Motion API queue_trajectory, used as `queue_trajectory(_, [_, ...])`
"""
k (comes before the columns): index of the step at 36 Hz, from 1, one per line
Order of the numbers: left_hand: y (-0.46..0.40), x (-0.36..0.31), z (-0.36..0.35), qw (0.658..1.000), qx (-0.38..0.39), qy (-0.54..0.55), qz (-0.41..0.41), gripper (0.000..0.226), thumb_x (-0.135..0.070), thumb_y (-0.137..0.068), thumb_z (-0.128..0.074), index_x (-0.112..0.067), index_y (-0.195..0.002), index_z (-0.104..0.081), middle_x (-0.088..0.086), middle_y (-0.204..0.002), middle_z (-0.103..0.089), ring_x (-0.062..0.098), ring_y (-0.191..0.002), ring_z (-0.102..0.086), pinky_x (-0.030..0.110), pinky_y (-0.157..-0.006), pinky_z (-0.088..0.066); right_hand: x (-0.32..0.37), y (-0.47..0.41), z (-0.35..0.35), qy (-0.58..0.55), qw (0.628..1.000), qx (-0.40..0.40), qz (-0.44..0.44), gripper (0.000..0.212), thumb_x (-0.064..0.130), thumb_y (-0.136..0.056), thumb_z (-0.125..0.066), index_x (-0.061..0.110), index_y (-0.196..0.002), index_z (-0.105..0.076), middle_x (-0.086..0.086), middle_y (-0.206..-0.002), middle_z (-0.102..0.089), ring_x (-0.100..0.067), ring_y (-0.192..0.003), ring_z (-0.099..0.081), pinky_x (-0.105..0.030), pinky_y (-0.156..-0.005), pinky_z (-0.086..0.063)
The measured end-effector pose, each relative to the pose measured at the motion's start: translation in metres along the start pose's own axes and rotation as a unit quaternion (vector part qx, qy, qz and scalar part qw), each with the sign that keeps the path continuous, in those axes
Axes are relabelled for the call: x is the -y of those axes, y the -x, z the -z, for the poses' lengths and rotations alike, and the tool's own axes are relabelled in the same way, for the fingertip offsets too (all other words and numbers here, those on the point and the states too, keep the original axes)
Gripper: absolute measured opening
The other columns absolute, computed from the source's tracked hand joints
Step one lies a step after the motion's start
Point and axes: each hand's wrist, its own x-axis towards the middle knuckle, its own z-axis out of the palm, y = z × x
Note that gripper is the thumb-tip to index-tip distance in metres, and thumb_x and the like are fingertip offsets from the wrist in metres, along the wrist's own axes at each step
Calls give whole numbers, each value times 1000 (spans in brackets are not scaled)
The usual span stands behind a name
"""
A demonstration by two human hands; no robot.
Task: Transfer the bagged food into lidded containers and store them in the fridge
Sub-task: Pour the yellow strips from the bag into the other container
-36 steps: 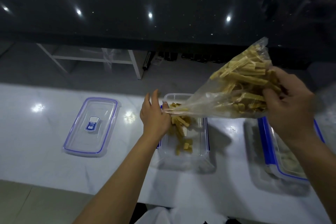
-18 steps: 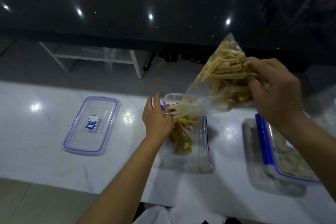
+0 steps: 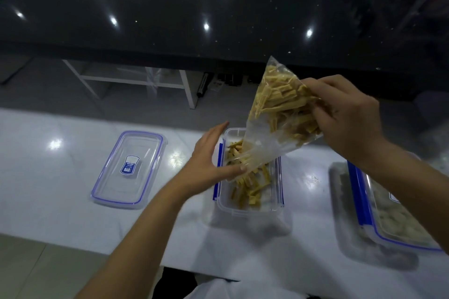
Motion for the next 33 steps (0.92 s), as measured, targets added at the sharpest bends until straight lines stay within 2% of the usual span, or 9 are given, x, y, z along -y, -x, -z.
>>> queue_trajectory(4, [-8, -52, 33, 995, -26, 72, -62, 105, -64, -61, -80, -50, -151, -28, -14, -160, -32, 5, -143, -32, 32, -111, -32, 9, -9, -2, -4, 999, 19, 44, 36, 21, -101, -46, 5, -127, -65, -18, -106, -67, -30, -82, -65, -39, -60, -56])
queue_trajectory(7, [-25, -88, 42, 988, -21, 94, -119, 99, -52, -66, -84, -43, -150, -32, -8, -153, -42, 13, -141, -41, 40, -113, -39, 18, -20, -2, 10, 997, 17, 81, 35, 23, -102, -46, 6, -125, -68, -19, -104, -68, -30, -80, -66, -31, -60, -51])
queue_trajectory(9, [-36, -105, 41, 986, -7, 113, -123, 92, -36, -73, -87, -35, -150, -37, -5, -146, -46, 17, -132, -52, 43, -105, -51, 24, -28, -2, 19, 994, 17, 107, 37, 25, -102, -47, 6, -124, -69, -20, -103, -68, -32, -79, -66, -32, -58, -51])
queue_trajectory(12, [-44, -114, 38, 984, -20, 131, -121, 63, -17, -79, -84, -22, -136, -56, 1, -128, -59, 19, -115, -64, 44, -95, -58, 27, -36, -3, 20, 991, 17, 130, 39, 28, -99, -49, 5, -123, -69, -23, -103, -68, -36, -78, -67, -43, -55, -57])
queue_trajectory(15, [-43, -106, 37, 983, -33, 132, -124, 40, -19, -80, -84, -20, -116, -68, 0, -116, -65, 18, -109, -67, 41, -88, -61, 25, -36, -5, 21, 989, 23, 146, 39, 29, -97, -51, 4, -122, -69, -23, -102, -68, -37, -78, -68, -43, -55, -57])
queue_trajectory(17, [-41, -100, 37, 982, -30, 137, -126, 43, -19, -79, -84, -21, -119, -68, -1, -118, -64, 17, -109, -66, 37, -86, -61, 26, -34, -8, 16, 988, 29, 151, 39, 30, -98, -50, 5, -120, -70, -22, -101, -69, -35, -78, -68, -41, -55, -57])
queue_trajectory(22, [-42, -89, 39, 982, 11, 159, -102, 78, -7, -76, -84, -30, -141, -48, 5, -137, -52, 21, -119, -62, 35, -92, -59, 25, -30, -12, 11, 991, 34, 132, 36, 24, -99, -49, 6, -122, -69, -18, -103, -70, -33, -79, -68, -42, -54, -57])
queue_trajectory(27, [-41, -88, 38, 980, -19, 159, -118, 52, -8, -76, -85, -17, -121, -62, 5, -115, -67, 19, -109, -68, 38, -89, -60, 25, -33, -9, 10, 990, 36, 132, 37, 25, -100, -48, 7, -123, -69, -18, -103, -70, -32, -80, -68, -43, -54, -57])
queue_trajectory(33, [-41, -93, 34, 972, -57, 175, -147, 44, -7, -76, -85, -20, -113, -64, 4, -110, -69, 18, -106, -68, 35, -87, -60, 22, -40, -6, 4, 992, 23, 122, 34, 22, -99, -53, 8, -126, -68, -16, -108, -70, -32, -83, -69, -43, -59, -57])
